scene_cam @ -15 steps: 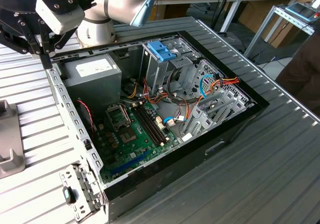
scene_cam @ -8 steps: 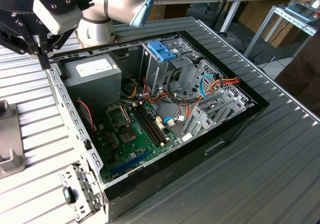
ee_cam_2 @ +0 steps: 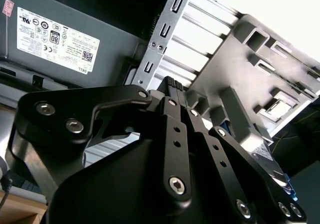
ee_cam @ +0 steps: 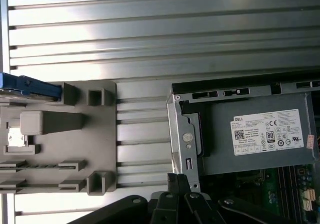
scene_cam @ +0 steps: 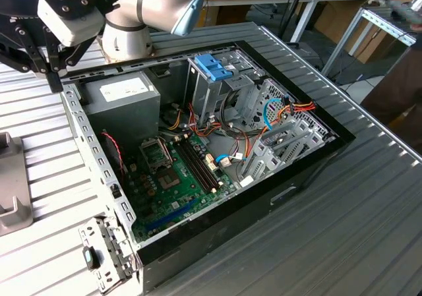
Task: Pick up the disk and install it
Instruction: 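Reach for the disk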
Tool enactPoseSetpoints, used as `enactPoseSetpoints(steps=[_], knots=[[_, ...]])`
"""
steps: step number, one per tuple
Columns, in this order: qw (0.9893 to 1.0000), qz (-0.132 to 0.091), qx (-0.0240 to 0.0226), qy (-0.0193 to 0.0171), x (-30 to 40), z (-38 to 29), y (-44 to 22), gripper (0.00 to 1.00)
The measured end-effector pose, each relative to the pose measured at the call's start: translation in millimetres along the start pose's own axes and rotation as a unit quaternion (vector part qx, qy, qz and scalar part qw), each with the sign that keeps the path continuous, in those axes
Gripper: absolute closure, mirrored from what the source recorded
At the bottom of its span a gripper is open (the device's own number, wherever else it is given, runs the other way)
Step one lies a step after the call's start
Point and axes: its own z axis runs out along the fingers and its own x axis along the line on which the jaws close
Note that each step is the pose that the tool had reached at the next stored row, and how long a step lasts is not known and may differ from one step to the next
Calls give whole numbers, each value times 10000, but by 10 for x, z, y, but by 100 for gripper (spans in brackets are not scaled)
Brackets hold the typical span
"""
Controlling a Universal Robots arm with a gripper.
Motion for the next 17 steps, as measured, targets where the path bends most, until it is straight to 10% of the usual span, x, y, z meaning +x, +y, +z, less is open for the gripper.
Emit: enactPoseSetpoints(steps=[17], knots=[[10000,0,0,0,101,-3,-8,90]])
